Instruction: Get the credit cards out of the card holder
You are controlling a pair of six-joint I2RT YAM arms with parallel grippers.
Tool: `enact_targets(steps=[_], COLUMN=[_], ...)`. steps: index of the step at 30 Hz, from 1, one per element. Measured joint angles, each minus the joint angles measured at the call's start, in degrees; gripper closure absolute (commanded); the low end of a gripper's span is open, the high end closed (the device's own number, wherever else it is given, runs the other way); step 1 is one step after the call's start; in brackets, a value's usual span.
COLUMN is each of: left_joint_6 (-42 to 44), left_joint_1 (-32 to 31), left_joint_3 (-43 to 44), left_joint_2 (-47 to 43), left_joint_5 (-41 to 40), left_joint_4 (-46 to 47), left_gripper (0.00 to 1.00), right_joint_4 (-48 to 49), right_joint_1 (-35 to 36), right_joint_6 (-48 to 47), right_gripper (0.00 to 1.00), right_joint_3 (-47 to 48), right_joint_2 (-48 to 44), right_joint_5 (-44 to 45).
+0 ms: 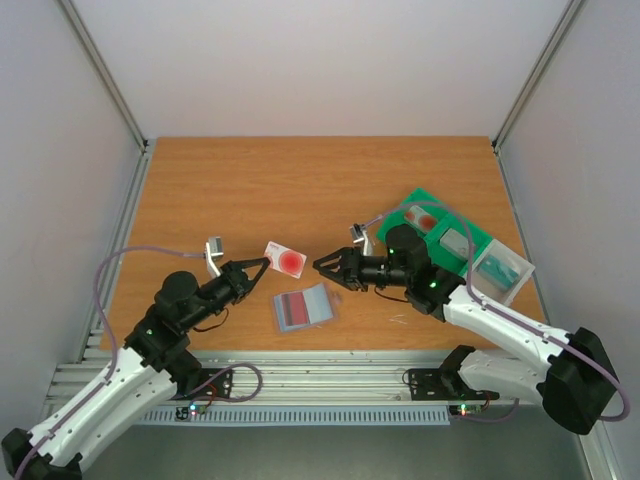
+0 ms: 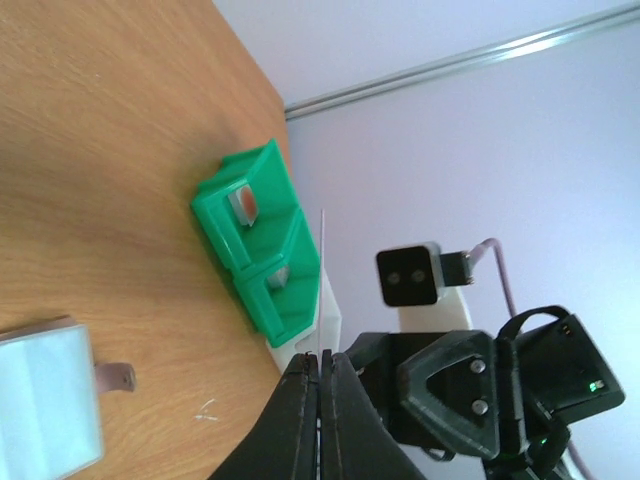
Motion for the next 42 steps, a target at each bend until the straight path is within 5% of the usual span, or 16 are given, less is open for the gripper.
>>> enact_targets(steps=[17, 26, 31, 42], left_joint_6=[-6.73, -8.15, -8.92, -8.41], left_joint_1=[0.00, 0.00, 0.28, 0.31], left_joint_3=[-2.32, -3.02, -3.67, -2.78], left_joint_2=[4.42, 4.48, 4.33, 3.15], left_joint_5=[-0.28, 0.26, 0.09, 3.41], left_joint_4=[11.41, 11.98, 11.74, 6.14], left_gripper=[0.99, 1.00, 0.99, 0.22], right_joint_4=[6.69, 9.60, 11.26, 10.03], right_joint_1=[4.63, 4.94, 5.03, 5.20], right_joint_6=[5.14, 6.71, 7.19, 4.83], right_gripper=[0.73, 0.98, 0.99, 0.99], right_joint_3=[0.13, 0.26, 0.26, 0.09], right_joint_2=[5.60, 7.30, 7.30, 6.16], right_joint_5=[5.88, 6.25, 6.29, 5.09])
